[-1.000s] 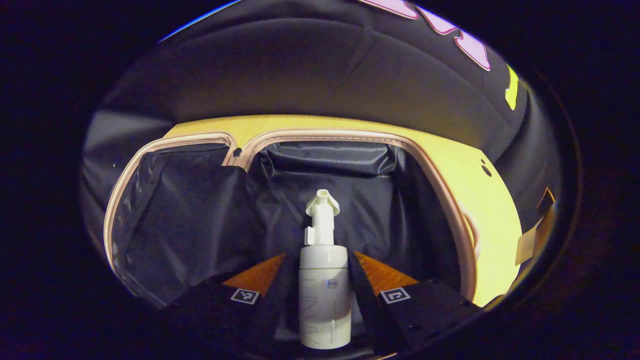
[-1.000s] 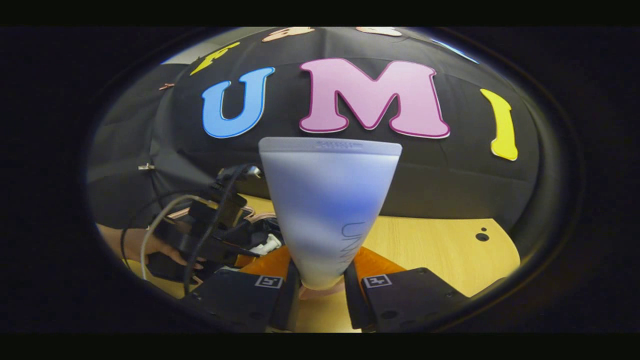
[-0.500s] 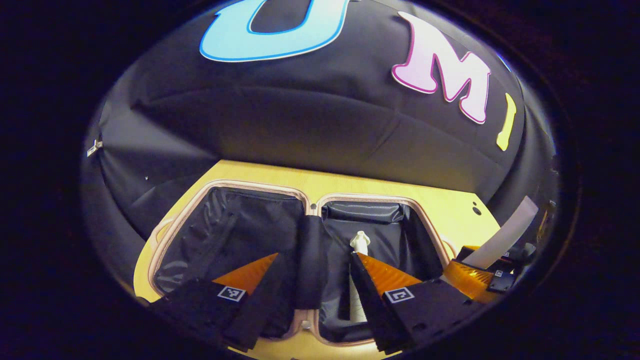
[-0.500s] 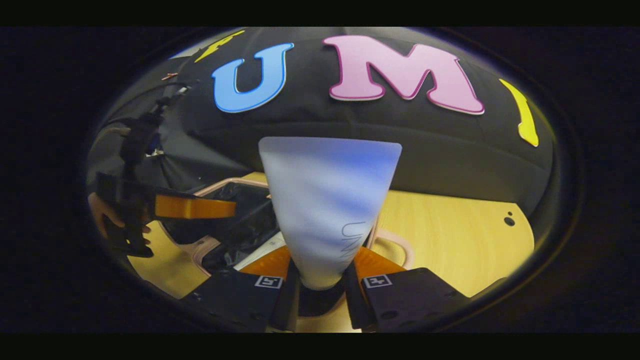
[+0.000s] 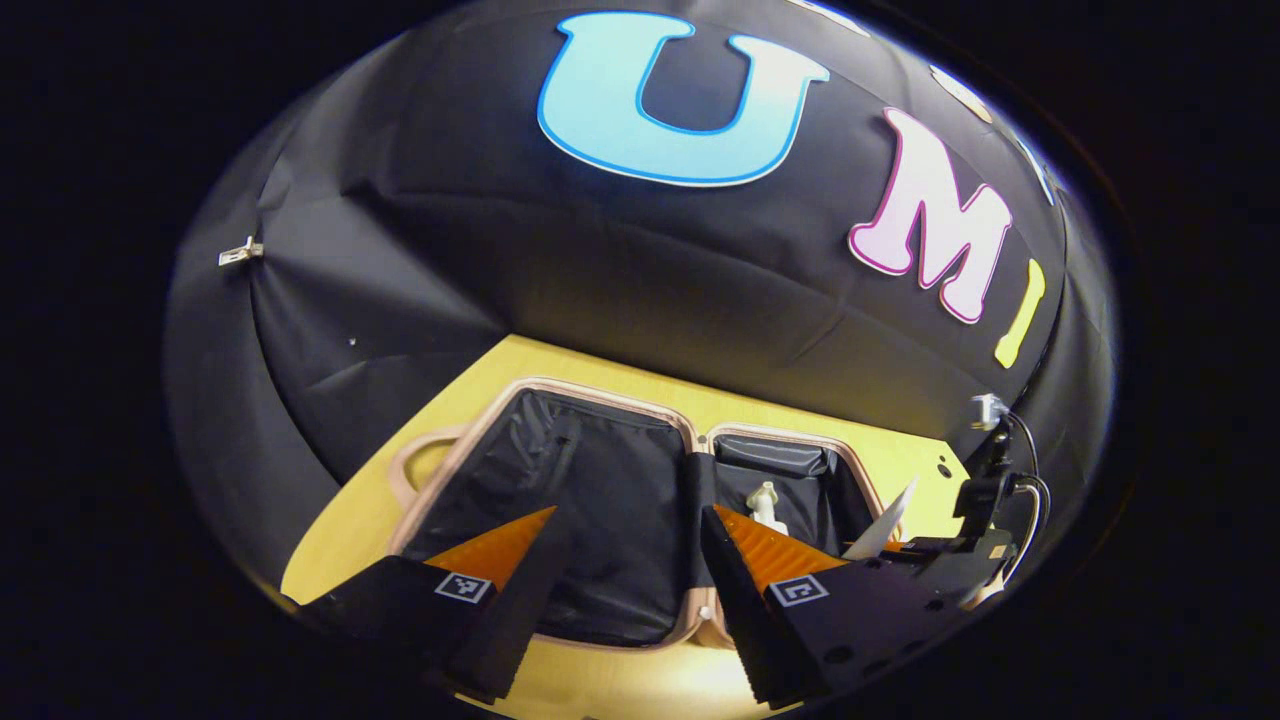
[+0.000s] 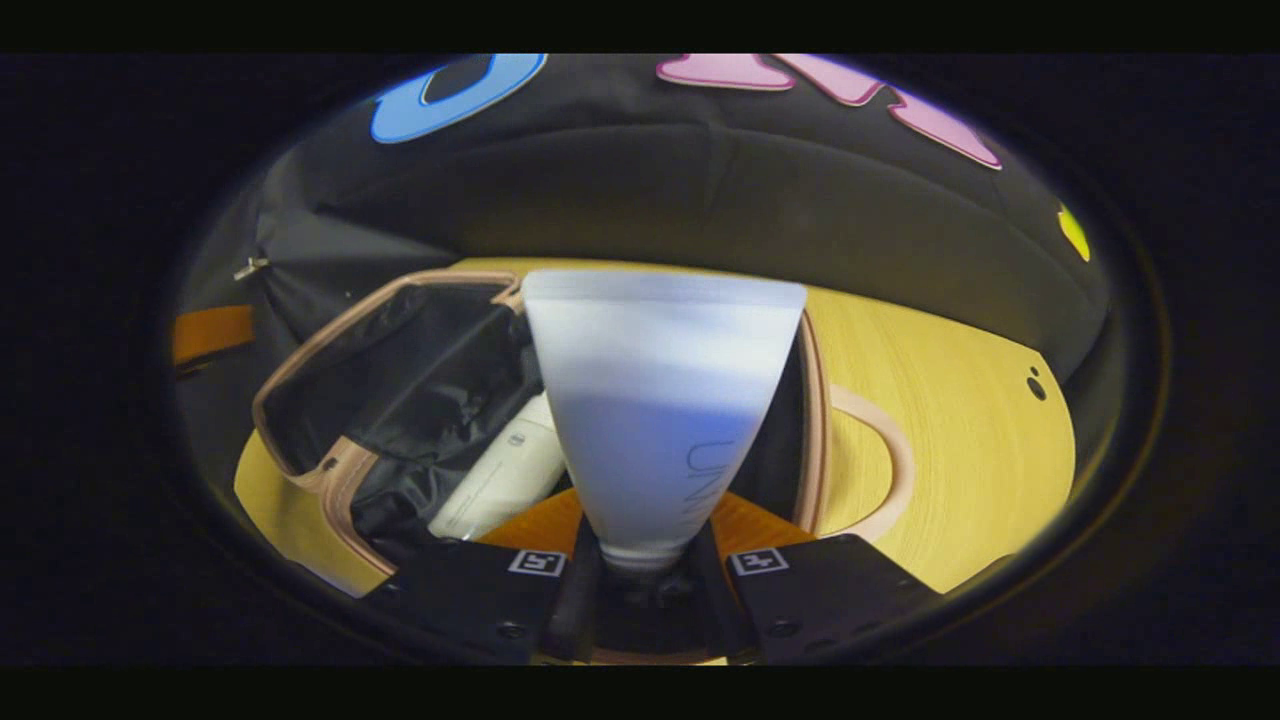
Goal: First open the suitcase, pack the skin care products into it, and then close the suitcase.
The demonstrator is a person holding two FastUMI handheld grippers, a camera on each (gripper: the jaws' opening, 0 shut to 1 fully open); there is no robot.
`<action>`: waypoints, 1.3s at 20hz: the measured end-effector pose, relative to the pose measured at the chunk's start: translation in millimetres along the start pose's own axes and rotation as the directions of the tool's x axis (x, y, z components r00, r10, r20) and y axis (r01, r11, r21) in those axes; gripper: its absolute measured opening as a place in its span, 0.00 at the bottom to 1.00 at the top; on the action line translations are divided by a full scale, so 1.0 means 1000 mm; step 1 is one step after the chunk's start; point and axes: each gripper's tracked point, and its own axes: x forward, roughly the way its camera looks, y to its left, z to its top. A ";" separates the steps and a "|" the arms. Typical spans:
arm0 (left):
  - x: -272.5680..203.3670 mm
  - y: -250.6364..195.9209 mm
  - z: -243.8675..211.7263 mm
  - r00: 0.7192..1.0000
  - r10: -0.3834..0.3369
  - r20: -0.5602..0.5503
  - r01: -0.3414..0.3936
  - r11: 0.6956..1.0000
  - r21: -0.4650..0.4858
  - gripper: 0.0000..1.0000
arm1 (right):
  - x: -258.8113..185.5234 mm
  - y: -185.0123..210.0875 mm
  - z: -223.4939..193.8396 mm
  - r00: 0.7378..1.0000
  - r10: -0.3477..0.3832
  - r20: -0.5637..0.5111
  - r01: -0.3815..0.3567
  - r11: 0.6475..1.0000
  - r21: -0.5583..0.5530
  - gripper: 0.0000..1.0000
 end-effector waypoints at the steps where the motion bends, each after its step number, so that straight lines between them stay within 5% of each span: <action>1: -0.001 0.013 -0.001 1.000 0.025 -0.003 -0.025 1.000 -0.002 0.86 | 0.003 0.000 0.003 1.000 -0.017 -0.003 0.018 1.000 0.025 0.47; 6: -0.014 0.066 -0.009 0.994 0.105 -0.010 -0.105 0.993 -0.046 0.86 | 0.009 0.008 0.014 0.998 -0.059 -0.005 0.059 0.987 0.153 0.61; 7: -0.016 0.074 -0.009 0.992 0.122 -0.008 -0.122 0.992 -0.044 0.86 | 0.005 0.008 0.017 0.998 -0.059 0.014 0.057 0.988 0.143 0.54; 8: -0.017 0.083 -0.008 0.990 0.139 0.000 -0.139 0.989 -0.041 0.86 | -0.001 0.008 0.022 0.998 -0.059 0.034 0.054 0.990 0.127 0.66; 12: -0.007 0.125 -0.001 0.981 0.195 0.020 -0.194 0.981 -0.027 0.86 | -0.036 0.016 0.044 0.990 -0.055 0.130 0.039 0.992 0.122 0.70; 14: 0.004 0.142 0.005 0.979 0.204 0.025 -0.204 0.979 -0.025 0.86 | -0.057 0.014 0.058 0.982 -0.054 0.182 0.029 0.990 0.139 0.85; 16: 0.019 0.157 0.008 0.978 0.210 0.012 -0.210 0.978 -0.007 0.85 | -0.082 0.002 0.065 0.970 -0.075 0.231 0.046 0.990 0.130 0.81; 18: 0.038 0.178 0.007 0.972 0.236 -0.023 -0.235 0.972 0.030 0.86 | -0.106 -0.010 0.070 0.955 -0.095 0.280 0.070 0.993 0.099 0.95; 23: 0.086 0.201 0.002 0.975 0.175 -0.139 -0.176 0.984 0.005 0.85 | -0.151 -0.059 0.052 0.919 -0.185 0.347 0.183 0.982 0.040 0.96; 26: 0.104 0.235 -0.013 0.930 0.248 -0.272 -0.236 0.969 0.077 0.83 | -0.166 -0.071 0.039 0.918 -0.199 0.342 0.190 0.980 0.059 0.96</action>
